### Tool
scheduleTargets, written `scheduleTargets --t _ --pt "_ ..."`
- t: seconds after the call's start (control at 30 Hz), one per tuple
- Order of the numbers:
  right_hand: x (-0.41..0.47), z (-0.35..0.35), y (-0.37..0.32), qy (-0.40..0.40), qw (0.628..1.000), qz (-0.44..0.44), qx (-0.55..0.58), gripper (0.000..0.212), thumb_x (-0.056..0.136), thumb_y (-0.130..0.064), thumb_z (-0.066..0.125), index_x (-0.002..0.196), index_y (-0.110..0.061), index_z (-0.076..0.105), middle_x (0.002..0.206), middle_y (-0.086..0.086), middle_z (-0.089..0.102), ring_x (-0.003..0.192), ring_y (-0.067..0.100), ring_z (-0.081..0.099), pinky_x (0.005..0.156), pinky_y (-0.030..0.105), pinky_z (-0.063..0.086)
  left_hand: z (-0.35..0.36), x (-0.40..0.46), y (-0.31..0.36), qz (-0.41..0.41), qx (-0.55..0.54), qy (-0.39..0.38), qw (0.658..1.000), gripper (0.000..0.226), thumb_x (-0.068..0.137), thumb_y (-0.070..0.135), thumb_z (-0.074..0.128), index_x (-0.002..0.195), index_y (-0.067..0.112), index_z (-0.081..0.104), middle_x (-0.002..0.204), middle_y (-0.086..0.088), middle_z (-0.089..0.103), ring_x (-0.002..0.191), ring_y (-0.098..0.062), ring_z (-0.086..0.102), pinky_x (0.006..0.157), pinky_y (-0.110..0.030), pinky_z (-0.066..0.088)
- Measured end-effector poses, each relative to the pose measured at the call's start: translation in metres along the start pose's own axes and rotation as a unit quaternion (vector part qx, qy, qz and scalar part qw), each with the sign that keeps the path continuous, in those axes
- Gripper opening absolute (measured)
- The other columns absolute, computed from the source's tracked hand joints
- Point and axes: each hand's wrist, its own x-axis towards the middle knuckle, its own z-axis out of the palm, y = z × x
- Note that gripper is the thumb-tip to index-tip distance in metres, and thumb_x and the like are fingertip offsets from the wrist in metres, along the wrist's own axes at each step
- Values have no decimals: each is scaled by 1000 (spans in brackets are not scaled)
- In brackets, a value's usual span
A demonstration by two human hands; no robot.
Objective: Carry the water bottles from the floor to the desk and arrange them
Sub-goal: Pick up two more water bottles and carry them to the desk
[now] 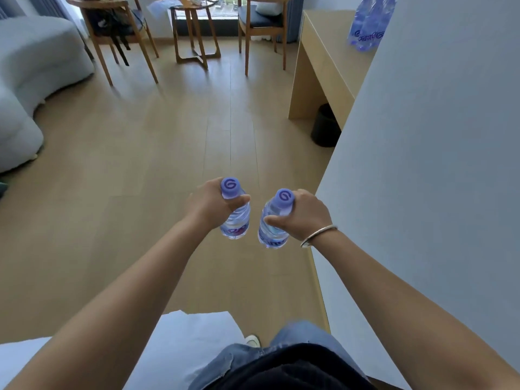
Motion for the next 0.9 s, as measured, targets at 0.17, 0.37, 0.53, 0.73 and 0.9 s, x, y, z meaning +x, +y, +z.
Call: scheduleTargets --t 0.17,0.37,0.53,0.73,0.9 --pt "72 -4 -1 5 1000 24 2 35 65 -49 71 67 -20 52 64 -6 43 62 16 49 56 25 43 -3 74 1 -5 4 -17 1000 23 72 47 69 67 27 58 62 13 58 66 -15 55 66 -31 46" --pt "175 -8 16 8 1000 18 -10 38 63 -56 69 61 -25 48 63 -7 44 60 15 49 53 25 41 -1 172 20 4 20 -29 999 22 73 50 67 62 34 58 61 17 59 62 -4 54 56 -24 39" --pt "279 -23 34 7 1000 23 -5 39 64 -55 68 59 -24 44 63 -6 43 60 16 48 51 24 37 4 276 53 3 0 -42 999 18 73 46 69 65 32 61 63 15 61 64 -6 57 59 -26 45" --pt "385 -54 54 23 999 31 -4 39 64 -54 68 59 -23 44 65 -3 44 62 19 49 52 24 36 9 385 92 15 -11 -48 999 19 74 45 69 66 31 59 67 12 62 73 -19 61 71 -36 51" --pt "451 -73 73 38 998 55 11 41 62 -53 69 57 -22 42 65 -2 46 61 19 49 52 25 35 18 458 119 33 -4 -66 997 20 76 44 66 75 24 64 70 7 64 70 -18 59 68 -33 49"
